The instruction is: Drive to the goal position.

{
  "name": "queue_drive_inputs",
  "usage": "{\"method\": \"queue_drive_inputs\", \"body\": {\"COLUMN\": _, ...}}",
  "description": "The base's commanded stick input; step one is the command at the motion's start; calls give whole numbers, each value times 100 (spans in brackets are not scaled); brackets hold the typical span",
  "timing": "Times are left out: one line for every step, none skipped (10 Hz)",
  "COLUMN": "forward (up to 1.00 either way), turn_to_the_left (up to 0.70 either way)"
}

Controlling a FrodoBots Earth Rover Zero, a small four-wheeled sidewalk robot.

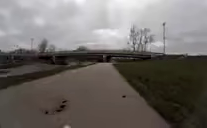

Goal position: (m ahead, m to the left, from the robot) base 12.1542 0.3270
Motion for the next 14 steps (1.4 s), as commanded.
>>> {"method": "queue_drive_inputs", "body": {"forward": 100, "turn_to_the_left": 0}}
{"method": "queue_drive_inputs", "body": {"forward": 100, "turn_to_the_left": 0}}
{"method": "queue_drive_inputs", "body": {"forward": 100, "turn_to_the_left": 0}}
{"method": "queue_drive_inputs", "body": {"forward": 100, "turn_to_the_left": 0}}
{"method": "queue_drive_inputs", "body": {"forward": 100, "turn_to_the_left": 0}}
{"method": "queue_drive_inputs", "body": {"forward": 100, "turn_to_the_left": 0}}
{"method": "queue_drive_inputs", "body": {"forward": 100, "turn_to_the_left": 0}}
{"method": "queue_drive_inputs", "body": {"forward": 100, "turn_to_the_left": 0}}
{"method": "queue_drive_inputs", "body": {"forward": 100, "turn_to_the_left": 0}}
{"method": "queue_drive_inputs", "body": {"forward": 100, "turn_to_the_left": 0}}
{"method": "queue_drive_inputs", "body": {"forward": 100, "turn_to_the_left": 0}}
{"method": "queue_drive_inputs", "body": {"forward": 100, "turn_to_the_left": 0}}
{"method": "queue_drive_inputs", "body": {"forward": 100, "turn_to_the_left": 0}}
{"method": "queue_drive_inputs", "body": {"forward": 100, "turn_to_the_left": 0}}
